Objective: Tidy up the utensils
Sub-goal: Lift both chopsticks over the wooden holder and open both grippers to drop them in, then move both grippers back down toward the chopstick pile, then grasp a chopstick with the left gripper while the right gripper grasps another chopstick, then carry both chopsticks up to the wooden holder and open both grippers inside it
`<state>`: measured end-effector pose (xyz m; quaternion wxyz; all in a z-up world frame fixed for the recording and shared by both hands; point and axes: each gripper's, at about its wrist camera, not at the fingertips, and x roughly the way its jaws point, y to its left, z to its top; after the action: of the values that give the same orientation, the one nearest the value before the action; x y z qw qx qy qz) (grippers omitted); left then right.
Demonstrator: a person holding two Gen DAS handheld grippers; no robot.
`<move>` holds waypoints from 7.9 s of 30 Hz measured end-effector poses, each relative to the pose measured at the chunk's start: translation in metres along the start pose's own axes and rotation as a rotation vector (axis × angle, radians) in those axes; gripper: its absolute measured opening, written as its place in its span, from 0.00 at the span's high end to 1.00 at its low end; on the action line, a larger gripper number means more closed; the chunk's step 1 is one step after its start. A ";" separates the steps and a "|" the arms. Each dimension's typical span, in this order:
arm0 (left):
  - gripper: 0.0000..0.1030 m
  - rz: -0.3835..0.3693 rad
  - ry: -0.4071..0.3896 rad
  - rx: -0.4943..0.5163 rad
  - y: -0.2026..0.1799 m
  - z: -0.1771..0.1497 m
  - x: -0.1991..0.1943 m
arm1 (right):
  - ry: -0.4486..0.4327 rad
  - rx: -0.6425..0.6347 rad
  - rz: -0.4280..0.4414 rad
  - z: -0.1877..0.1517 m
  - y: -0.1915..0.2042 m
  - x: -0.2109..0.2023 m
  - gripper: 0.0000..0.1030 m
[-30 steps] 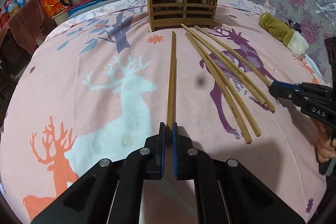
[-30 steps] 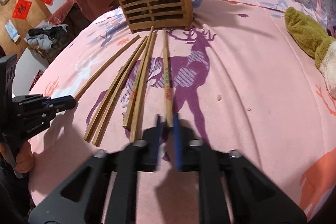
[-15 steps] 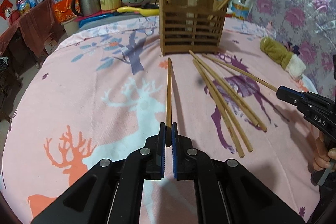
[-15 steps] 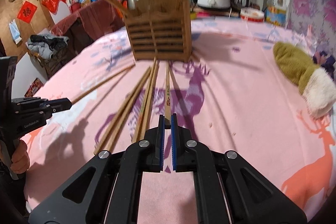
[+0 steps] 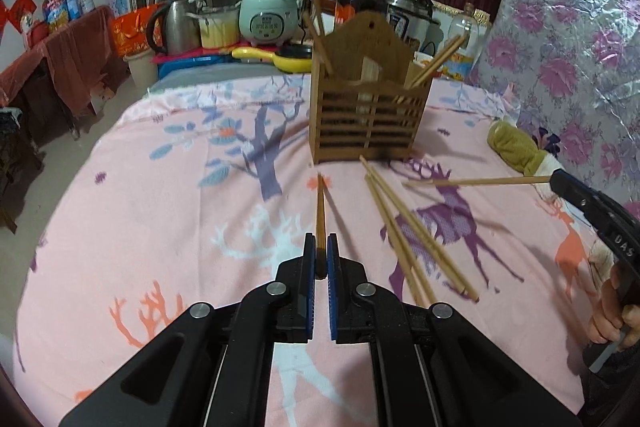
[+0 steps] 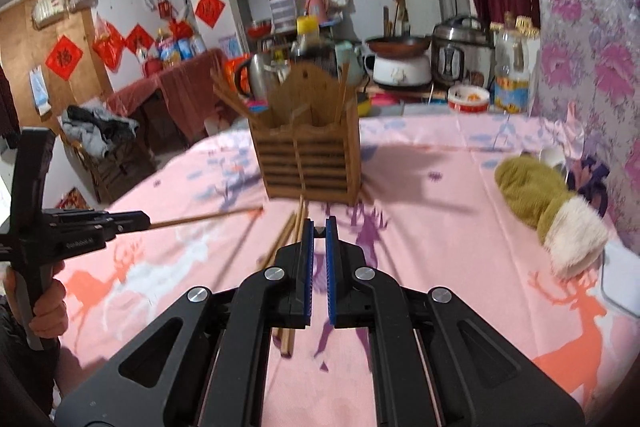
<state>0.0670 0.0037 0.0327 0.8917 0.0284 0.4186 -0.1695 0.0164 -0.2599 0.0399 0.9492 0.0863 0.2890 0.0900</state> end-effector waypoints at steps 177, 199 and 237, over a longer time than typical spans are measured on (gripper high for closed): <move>0.71 0.107 0.242 0.019 -0.005 -0.046 0.082 | 0.414 -0.206 0.027 -0.083 0.035 0.069 0.76; 0.68 0.086 0.237 0.027 0.002 -0.057 0.071 | 0.414 -0.060 -0.059 -0.078 -0.001 0.071 0.90; 0.94 0.094 -0.046 0.063 -0.021 -0.002 -0.011 | 0.042 -0.024 -0.037 -0.014 0.001 0.001 0.94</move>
<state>0.0522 -0.0125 0.0418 0.9068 0.0724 0.3905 -0.1410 0.0093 -0.2574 0.0281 0.9454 0.0673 0.3094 0.0776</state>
